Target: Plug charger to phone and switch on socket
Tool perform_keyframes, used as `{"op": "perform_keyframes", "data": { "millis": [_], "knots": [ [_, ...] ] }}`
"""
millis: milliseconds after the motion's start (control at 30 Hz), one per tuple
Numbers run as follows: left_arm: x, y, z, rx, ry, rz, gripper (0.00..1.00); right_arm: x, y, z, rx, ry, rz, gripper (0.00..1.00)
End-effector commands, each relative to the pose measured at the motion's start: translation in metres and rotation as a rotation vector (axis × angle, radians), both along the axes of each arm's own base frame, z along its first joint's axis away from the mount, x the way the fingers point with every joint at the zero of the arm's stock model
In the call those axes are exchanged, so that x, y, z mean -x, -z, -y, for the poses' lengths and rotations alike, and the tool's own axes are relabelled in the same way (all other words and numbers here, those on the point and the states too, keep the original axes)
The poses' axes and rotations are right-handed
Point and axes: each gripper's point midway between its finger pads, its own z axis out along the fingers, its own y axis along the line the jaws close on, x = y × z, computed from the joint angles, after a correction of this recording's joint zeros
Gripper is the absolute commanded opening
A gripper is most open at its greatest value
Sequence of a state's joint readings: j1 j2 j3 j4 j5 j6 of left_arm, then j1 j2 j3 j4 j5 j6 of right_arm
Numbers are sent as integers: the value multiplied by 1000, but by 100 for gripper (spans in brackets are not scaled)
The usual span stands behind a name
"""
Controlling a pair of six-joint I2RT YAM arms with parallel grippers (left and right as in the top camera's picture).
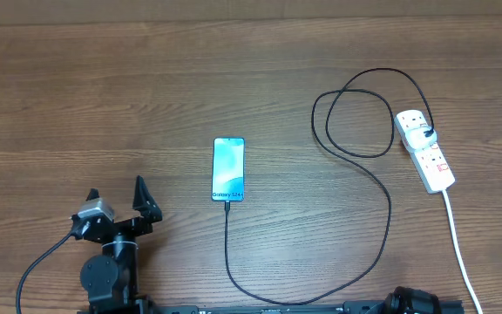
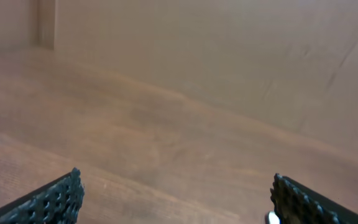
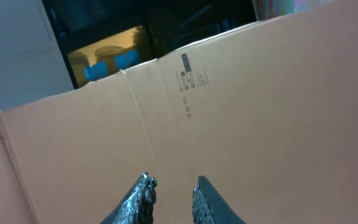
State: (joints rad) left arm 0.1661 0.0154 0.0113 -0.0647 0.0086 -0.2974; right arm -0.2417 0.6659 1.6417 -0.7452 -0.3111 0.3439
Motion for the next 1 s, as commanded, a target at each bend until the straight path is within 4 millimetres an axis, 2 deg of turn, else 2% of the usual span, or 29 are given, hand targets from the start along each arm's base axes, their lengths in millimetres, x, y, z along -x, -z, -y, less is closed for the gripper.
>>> {"op": "perform_keyframes", "data": {
  "millis": [0, 200, 433, 567, 600, 833, 900, 967],
  "knots": [
    [0, 4, 1, 15, 7, -7, 100, 4, 2, -1, -20, -7, -5, 22],
    [0, 4, 1, 16, 7, -8, 100, 11, 6, -3, -19, -6, -14, 21],
    [0, 4, 3, 15, 14, -5, 100, 23, 14, -8, -22, -22, -26, 16],
    [-1, 4, 9, 15, 40, -5, 100, 49, 14, -17, -6, -64, 13, 16],
    [-1, 3, 10, 15, 43, -5, 100, 62, 15, -21, 25, -70, 34, 16],
    [-1, 3, 13, 15, 54, -5, 100, 116, 24, -31, 81, -108, 115, 16],
    [-1, 4, 13, 15, 54, -5, 100, 129, 26, -32, 84, -127, 138, 20],
    [-1, 4, 12, 15, 52, -6, 100, 139, 24, -33, 88, -136, 167, 29]
  ]
}}
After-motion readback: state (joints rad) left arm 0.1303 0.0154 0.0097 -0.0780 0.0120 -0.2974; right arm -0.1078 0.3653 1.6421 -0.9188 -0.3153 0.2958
